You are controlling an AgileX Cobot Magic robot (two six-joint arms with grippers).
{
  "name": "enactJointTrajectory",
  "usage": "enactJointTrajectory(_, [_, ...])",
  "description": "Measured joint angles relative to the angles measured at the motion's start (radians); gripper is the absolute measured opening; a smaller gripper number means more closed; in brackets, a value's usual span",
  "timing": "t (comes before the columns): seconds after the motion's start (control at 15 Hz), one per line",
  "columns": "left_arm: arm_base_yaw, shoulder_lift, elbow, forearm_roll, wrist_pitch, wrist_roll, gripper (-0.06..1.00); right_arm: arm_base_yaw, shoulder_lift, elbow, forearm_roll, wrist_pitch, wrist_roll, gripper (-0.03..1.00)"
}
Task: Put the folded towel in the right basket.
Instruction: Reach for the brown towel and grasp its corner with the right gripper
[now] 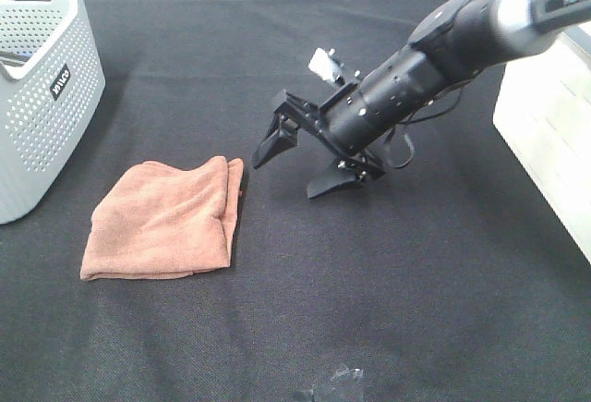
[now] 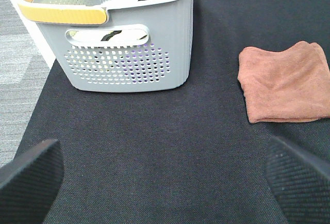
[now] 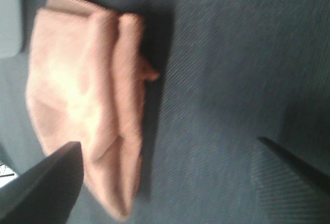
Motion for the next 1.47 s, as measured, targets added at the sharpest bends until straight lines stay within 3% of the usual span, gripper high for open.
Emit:
enactJointTrajectory(0.47, [0.000, 0.000, 0.000, 0.000, 0.000, 0.000, 0.99, 0.008, 0.079, -0.031, 0.079, 0.001, -0.009, 0.84])
enactJointTrajectory(0.67, [0.000, 0.000, 0.000, 0.000, 0.000, 0.000, 0.99, 0.119, 0.121, -0.065, 0.167, -0.093, -0.026, 0.83])
enactJointTrajectory(0.8, [0.000, 0.000, 0.000, 0.000, 0.000, 0.000, 0.99, 0.186, 0.181, -0.147, 0.233, -0.101, -0.026, 0.83])
enactJointTrajectory(1.07, [0.000, 0.000, 0.000, 0.000, 0.000, 0.000, 0.99, 0.314, 0.265, -0.321, 0.219, -0.121, -0.025, 0.81])
enactJointTrajectory(1.2, [0.000, 0.000, 0.000, 0.000, 0.000, 0.000, 0.99, 0.323, 0.271, -0.333, 0.189, -0.134, -0.023, 0.66])
enactJointTrajectory(1.33, [0.000, 0.000, 0.000, 0.000, 0.000, 0.000, 0.99, 0.315, 0.280, -0.333, 0.156, -0.131, -0.016, 0.29])
enactJointTrajectory(1.4, [0.000, 0.000, 0.000, 0.000, 0.000, 0.000, 0.99, 0.315, 0.280, -0.333, 0.156, -0.131, -0.016, 0.29])
enactJointTrajectory(1.47, [0.000, 0.000, 0.000, 0.000, 0.000, 0.000, 0.99, 0.315, 0.280, -0.337, 0.145, -0.119, -0.018, 0.13])
